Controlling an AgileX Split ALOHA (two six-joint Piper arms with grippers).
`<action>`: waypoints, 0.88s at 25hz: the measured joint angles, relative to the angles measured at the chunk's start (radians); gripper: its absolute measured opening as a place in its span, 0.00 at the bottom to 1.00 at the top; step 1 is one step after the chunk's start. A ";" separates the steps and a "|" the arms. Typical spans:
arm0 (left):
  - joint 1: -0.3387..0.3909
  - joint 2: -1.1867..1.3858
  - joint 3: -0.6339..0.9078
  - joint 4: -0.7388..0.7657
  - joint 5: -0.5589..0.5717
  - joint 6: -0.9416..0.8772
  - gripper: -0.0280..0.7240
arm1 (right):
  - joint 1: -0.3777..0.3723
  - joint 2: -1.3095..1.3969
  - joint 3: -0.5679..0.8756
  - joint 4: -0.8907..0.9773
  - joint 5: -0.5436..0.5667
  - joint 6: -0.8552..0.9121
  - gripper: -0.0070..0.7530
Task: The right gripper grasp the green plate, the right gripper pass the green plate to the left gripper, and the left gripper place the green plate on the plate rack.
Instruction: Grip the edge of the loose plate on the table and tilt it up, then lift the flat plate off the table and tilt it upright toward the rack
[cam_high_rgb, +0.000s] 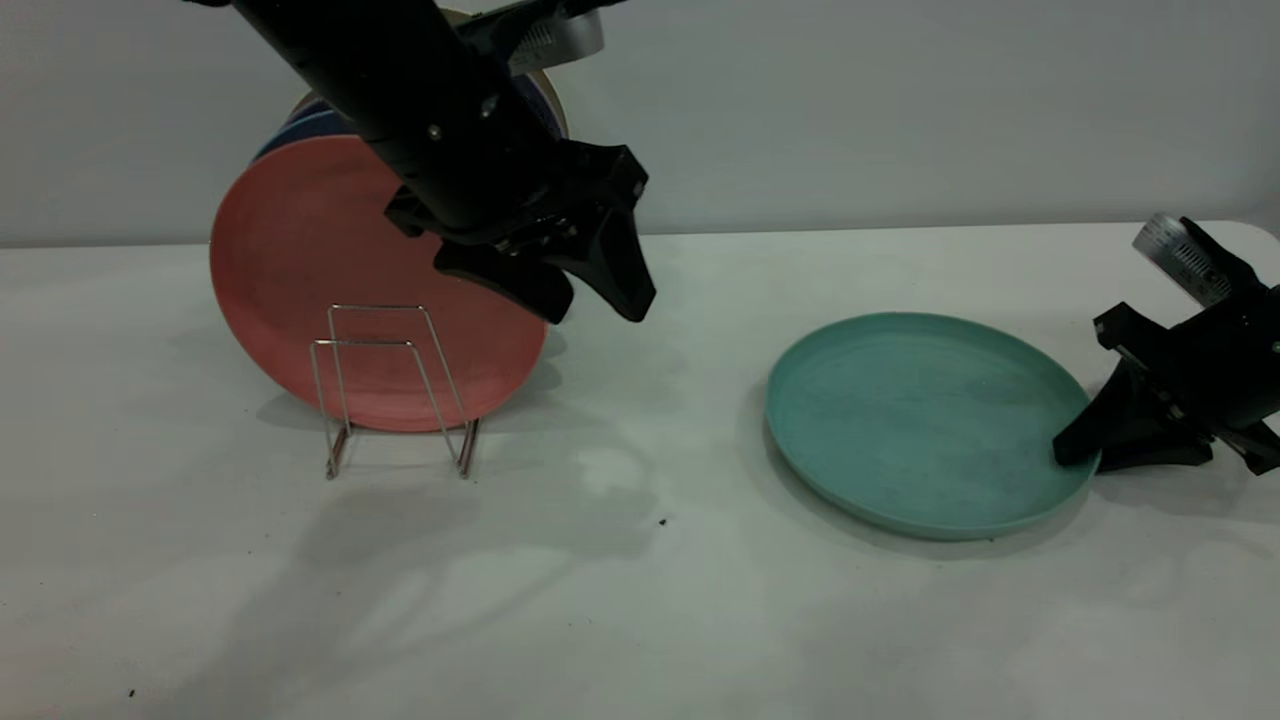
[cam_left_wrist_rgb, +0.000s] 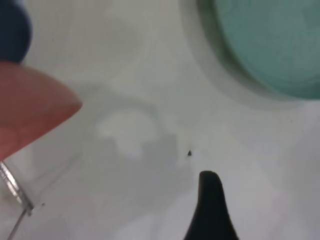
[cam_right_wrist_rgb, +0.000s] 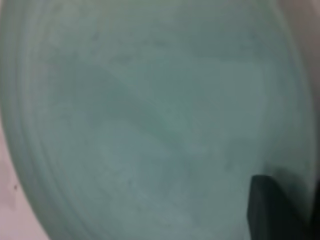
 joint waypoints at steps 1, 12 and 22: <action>-0.001 0.005 0.000 -0.008 -0.008 0.000 0.81 | 0.000 0.002 -0.001 0.017 0.006 -0.028 0.05; -0.013 0.081 0.000 -0.165 -0.085 0.002 0.81 | 0.044 0.002 -0.029 0.127 0.239 -0.193 0.03; -0.031 0.086 0.000 -0.197 -0.160 0.020 0.72 | 0.154 -0.001 -0.029 0.127 0.313 -0.237 0.03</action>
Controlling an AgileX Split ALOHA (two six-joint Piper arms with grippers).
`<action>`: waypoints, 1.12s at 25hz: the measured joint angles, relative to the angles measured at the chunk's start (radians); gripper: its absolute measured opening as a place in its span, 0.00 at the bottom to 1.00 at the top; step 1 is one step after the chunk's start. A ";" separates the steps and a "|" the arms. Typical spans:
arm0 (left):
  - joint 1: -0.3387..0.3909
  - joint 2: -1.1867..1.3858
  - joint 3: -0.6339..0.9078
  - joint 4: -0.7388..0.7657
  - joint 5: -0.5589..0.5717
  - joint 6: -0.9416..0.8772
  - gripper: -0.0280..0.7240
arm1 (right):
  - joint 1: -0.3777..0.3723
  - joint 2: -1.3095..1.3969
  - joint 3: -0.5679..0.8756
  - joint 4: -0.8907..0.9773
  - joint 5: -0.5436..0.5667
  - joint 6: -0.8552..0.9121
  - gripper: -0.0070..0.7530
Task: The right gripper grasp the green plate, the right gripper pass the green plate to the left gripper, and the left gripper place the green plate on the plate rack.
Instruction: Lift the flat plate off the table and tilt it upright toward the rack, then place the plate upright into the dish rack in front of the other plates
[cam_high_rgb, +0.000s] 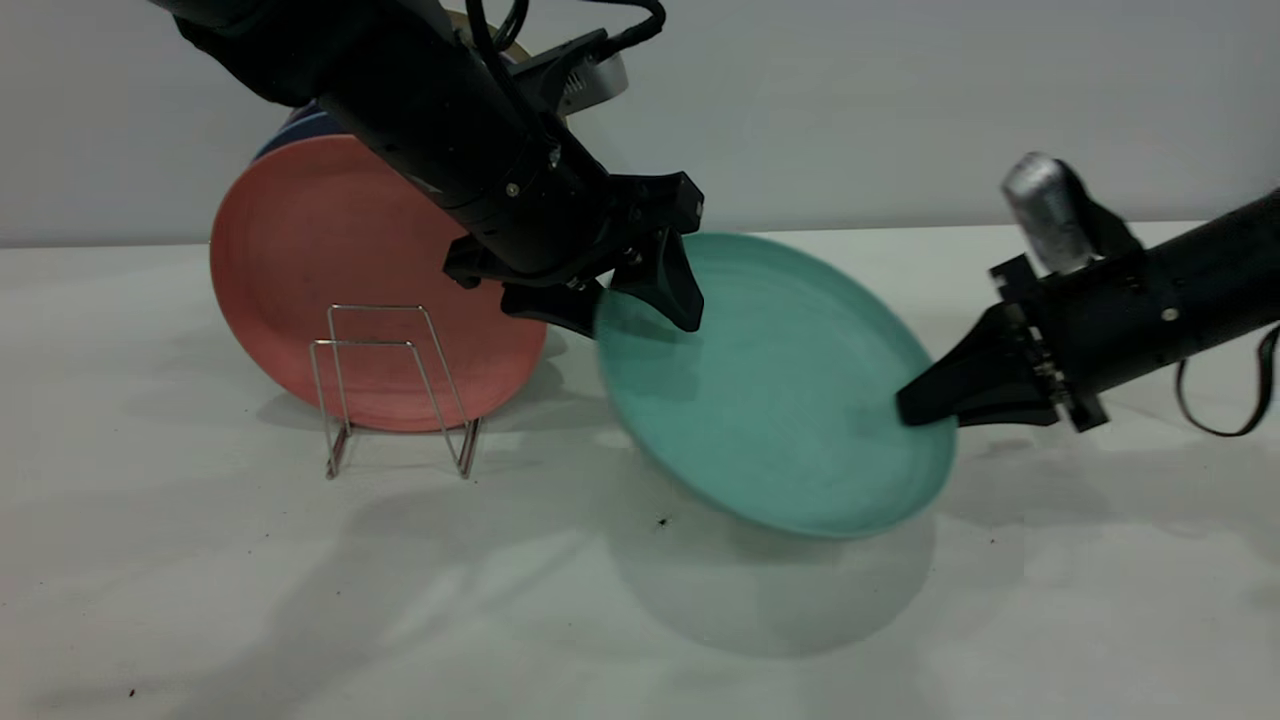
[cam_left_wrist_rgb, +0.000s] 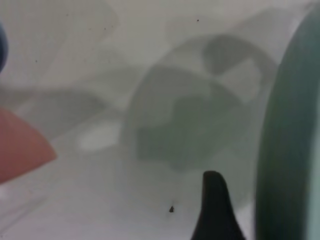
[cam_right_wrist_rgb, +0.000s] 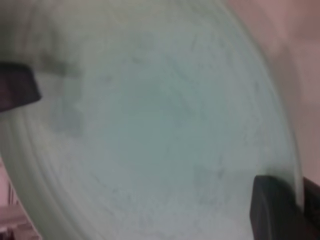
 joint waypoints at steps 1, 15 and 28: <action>-0.001 0.000 0.000 0.000 0.000 0.000 0.67 | 0.009 0.000 0.000 0.004 0.001 -0.006 0.03; -0.001 -0.003 -0.003 -0.029 -0.010 0.023 0.17 | 0.011 -0.048 0.000 0.080 -0.020 -0.050 0.52; 0.166 -0.190 -0.002 0.159 0.233 0.188 0.17 | -0.173 -0.388 0.000 -0.058 0.116 0.144 0.80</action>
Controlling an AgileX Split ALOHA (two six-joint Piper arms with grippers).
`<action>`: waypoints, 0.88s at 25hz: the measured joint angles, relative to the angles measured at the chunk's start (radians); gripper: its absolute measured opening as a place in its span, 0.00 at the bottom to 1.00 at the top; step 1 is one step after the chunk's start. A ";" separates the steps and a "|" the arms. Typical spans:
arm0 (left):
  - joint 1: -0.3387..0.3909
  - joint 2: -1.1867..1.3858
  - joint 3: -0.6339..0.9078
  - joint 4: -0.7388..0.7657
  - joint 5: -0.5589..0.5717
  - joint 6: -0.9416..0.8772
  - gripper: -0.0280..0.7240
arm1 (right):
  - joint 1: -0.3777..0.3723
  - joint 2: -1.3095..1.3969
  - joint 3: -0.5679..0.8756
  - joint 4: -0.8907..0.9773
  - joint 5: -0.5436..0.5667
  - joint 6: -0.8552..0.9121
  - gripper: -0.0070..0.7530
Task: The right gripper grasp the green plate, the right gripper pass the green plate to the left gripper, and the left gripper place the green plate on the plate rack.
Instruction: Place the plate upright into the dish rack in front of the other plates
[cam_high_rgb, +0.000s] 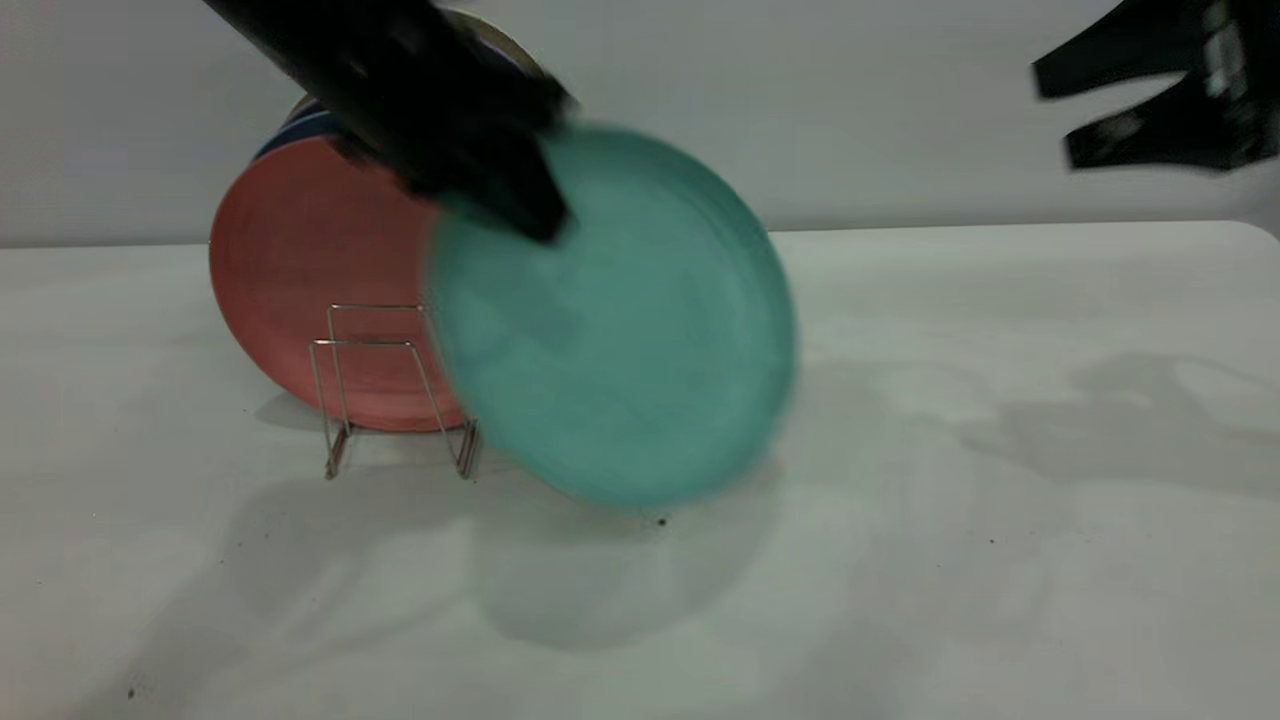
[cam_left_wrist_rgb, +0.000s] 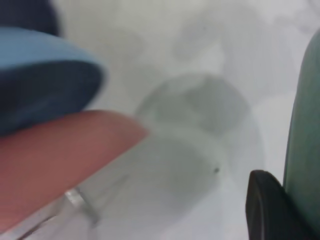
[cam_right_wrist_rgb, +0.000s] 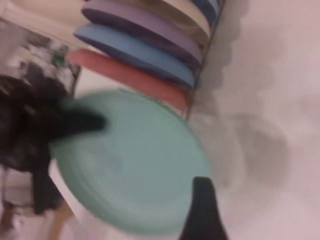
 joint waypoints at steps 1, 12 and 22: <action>0.025 -0.034 0.000 0.016 0.027 0.022 0.17 | 0.000 -0.032 0.000 -0.050 0.003 0.030 0.76; 0.267 -0.206 0.000 0.047 0.130 0.632 0.17 | 0.086 -0.478 0.192 -0.392 0.040 0.275 0.57; 0.290 -0.206 0.000 -0.007 0.082 1.260 0.17 | 0.089 -0.937 0.570 -0.502 0.037 0.374 0.56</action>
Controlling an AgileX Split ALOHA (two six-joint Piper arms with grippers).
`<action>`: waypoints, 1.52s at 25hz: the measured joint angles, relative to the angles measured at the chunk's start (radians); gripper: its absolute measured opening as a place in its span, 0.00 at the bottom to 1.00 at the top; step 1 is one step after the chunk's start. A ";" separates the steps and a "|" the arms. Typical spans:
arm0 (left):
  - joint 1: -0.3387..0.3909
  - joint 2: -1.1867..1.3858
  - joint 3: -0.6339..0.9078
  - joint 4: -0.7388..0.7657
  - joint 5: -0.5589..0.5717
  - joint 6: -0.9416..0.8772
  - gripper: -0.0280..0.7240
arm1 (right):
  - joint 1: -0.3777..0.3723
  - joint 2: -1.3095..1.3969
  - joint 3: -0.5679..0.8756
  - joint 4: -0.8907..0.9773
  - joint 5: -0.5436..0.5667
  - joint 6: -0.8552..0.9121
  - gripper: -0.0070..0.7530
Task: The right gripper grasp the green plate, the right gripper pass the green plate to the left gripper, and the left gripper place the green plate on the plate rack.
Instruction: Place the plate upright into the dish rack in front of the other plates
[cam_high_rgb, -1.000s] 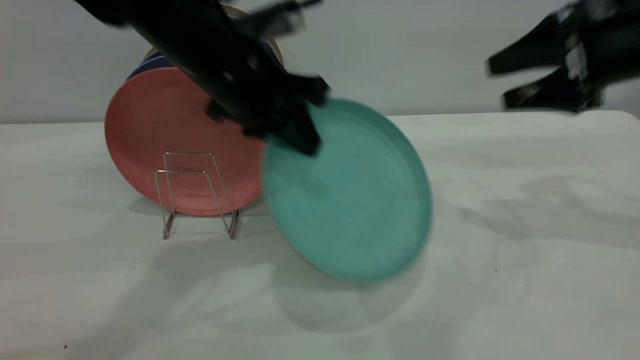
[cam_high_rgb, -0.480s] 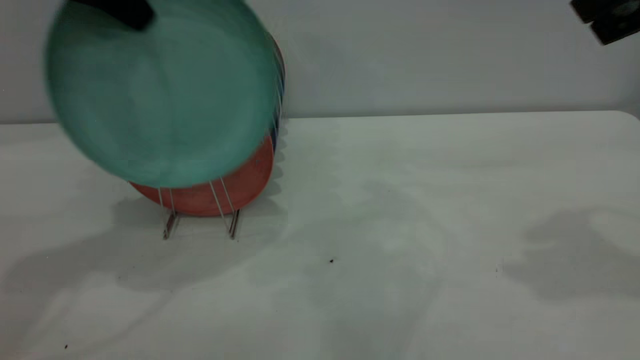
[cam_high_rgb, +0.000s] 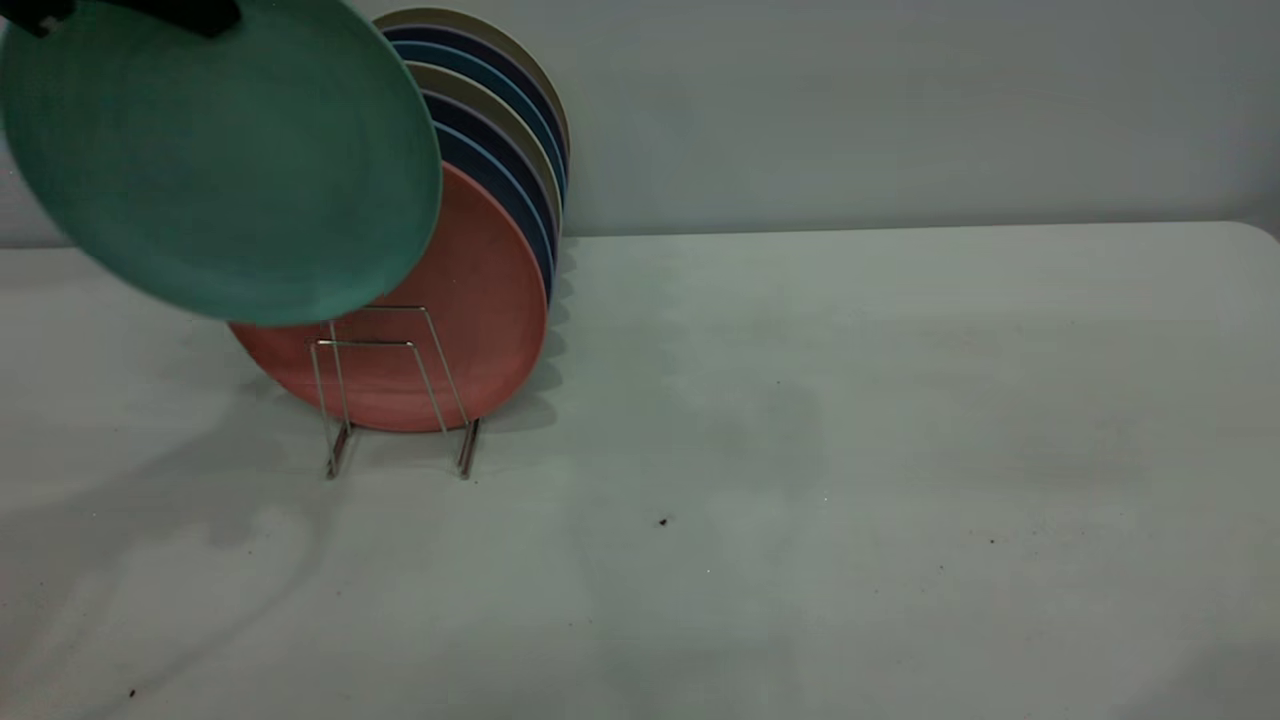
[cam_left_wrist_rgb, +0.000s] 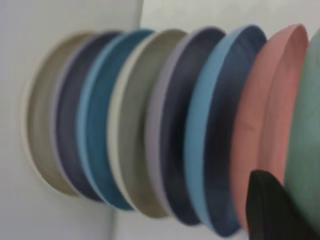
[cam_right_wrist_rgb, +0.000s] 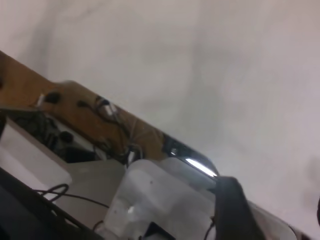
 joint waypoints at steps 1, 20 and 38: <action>0.000 0.000 0.000 -0.024 0.000 0.053 0.17 | 0.000 -0.041 0.028 -0.013 -0.007 0.015 0.56; -0.045 0.058 0.000 -0.060 -0.009 0.182 0.17 | 0.000 -0.627 0.257 -0.240 -0.051 0.246 0.56; -0.050 0.155 0.000 -0.050 -0.034 0.182 0.17 | 0.000 -0.699 0.271 -0.340 -0.035 0.308 0.56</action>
